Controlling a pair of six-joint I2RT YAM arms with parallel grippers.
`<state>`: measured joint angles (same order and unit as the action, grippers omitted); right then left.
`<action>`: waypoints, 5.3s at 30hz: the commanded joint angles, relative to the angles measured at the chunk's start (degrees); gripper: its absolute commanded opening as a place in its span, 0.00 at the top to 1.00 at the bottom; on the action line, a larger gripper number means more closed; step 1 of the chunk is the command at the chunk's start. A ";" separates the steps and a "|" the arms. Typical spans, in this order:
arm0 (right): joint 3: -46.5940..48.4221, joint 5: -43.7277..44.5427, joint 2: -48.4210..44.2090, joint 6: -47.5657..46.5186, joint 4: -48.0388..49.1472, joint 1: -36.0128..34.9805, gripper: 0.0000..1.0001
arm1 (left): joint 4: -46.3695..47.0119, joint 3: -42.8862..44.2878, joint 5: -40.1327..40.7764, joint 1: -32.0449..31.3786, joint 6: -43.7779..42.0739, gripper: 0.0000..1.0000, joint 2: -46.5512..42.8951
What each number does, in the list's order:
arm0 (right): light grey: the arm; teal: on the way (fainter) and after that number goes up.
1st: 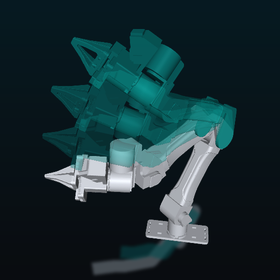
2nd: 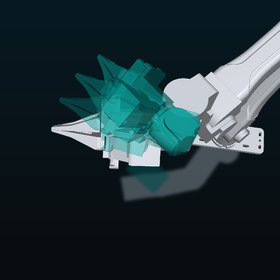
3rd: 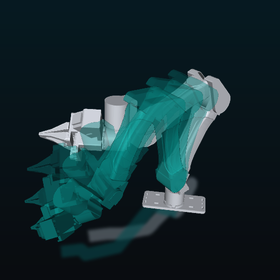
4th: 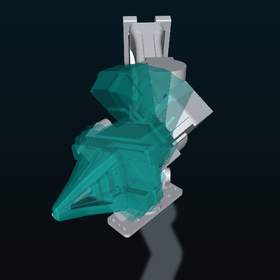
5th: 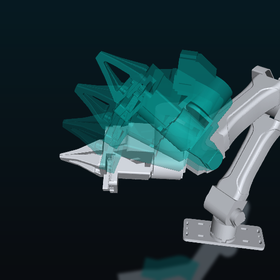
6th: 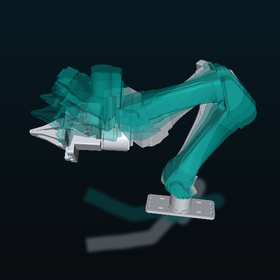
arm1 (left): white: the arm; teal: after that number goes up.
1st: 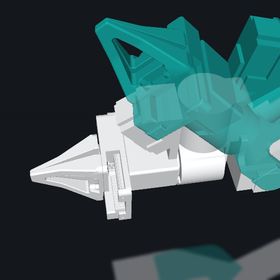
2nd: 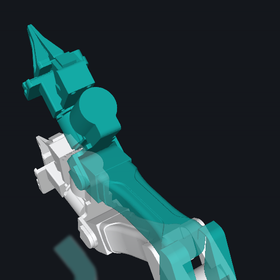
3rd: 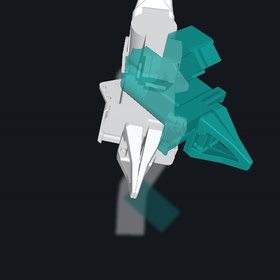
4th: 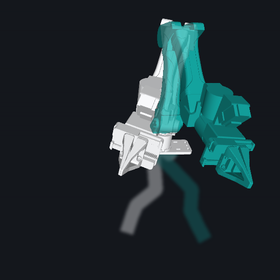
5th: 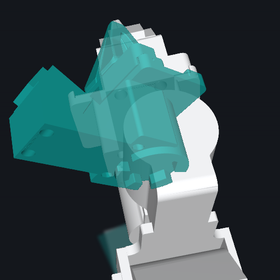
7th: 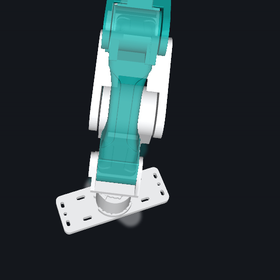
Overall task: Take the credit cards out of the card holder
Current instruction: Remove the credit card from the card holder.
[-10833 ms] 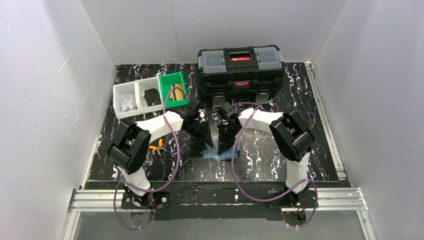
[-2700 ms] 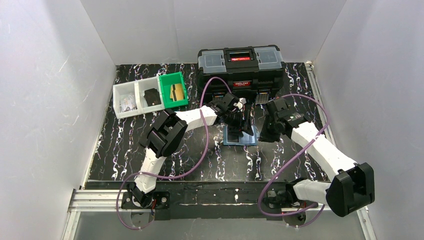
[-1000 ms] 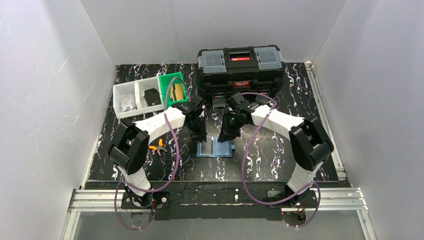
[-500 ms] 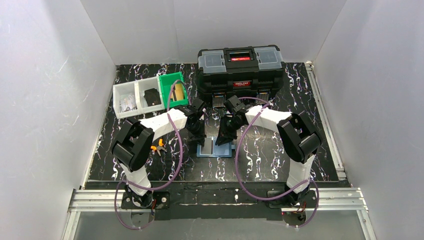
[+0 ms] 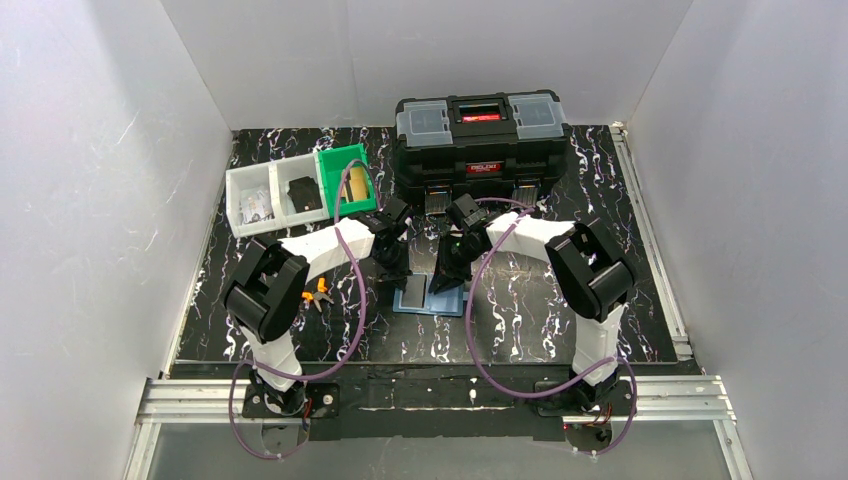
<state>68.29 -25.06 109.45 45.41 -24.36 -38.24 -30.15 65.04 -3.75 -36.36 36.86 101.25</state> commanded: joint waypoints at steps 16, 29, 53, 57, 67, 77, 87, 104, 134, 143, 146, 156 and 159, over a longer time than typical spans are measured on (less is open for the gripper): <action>0.97 -1.42 2.15 -0.01 1.03 -0.34 0.77 | -2.70 0.24 6.36 0.02 -0.99 0.90 -1.94; 0.73 -1.31 2.83 -0.13 1.38 -0.34 0.77 | 0.48 -2.23 0.43 -0.02 0.50 1.00 1.46; -6.36 -6.74 1.15 3.43 11.81 1.15 0.78 | 3.83 -6.98 -5.28 -1.83 14.09 1.00 2.66; -6.68 -7.24 0.93 3.19 12.58 1.15 0.78 | 5.68 -7.51 -6.81 -2.37 14.25 1.00 2.98; -8.70 -1.64 -1.90 0.30 9.07 1.44 0.99 | 2.17 -8.63 -6.56 0.04 12.57 1.00 5.15; -11.99 -0.52 -3.47 -0.15 9.62 3.87 0.99 | 1.16 -9.70 -4.29 0.76 12.51 1.00 5.68; -13.93 -0.08 -4.39 -0.76 9.74 5.84 0.99 | 0.49 -9.67 -3.34 1.03 12.50 1.00 6.41; -15.21 -1.76 -4.95 -1.80 10.29 7.48 0.87 | -0.06 -8.67 -3.12 1.03 11.39 1.00 7.50; -28.48 -10.39 -6.22 11.33 33.33 10.37 0.75 | 0.97 -8.44 -4.51 0.94 11.59 1.00 8.93; -33.35 -15.67 -3.89 19.11 50.54 10.38 0.71 | 0.93 -8.18 -4.74 0.94 11.57 1.00 9.19; -33.33 -15.76 -3.63 19.52 51.38 10.38 0.71 | 0.99 -8.21 -4.70 0.94 11.61 1.00 9.14; -31.40 -17.17 -1.64 19.46 52.02 9.61 0.74 | 0.96 -7.96 -4.92 0.95 11.57 1.00 9.72; -31.46 -17.25 -1.39 19.78 52.62 9.42 0.79 | 0.97 -7.94 -4.94 0.90 11.59 1.00 9.84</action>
<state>36.36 -42.22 106.15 63.48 29.32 -28.10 -24.40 61.41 -17.43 -34.22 50.57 104.33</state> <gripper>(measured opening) 0.241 0.007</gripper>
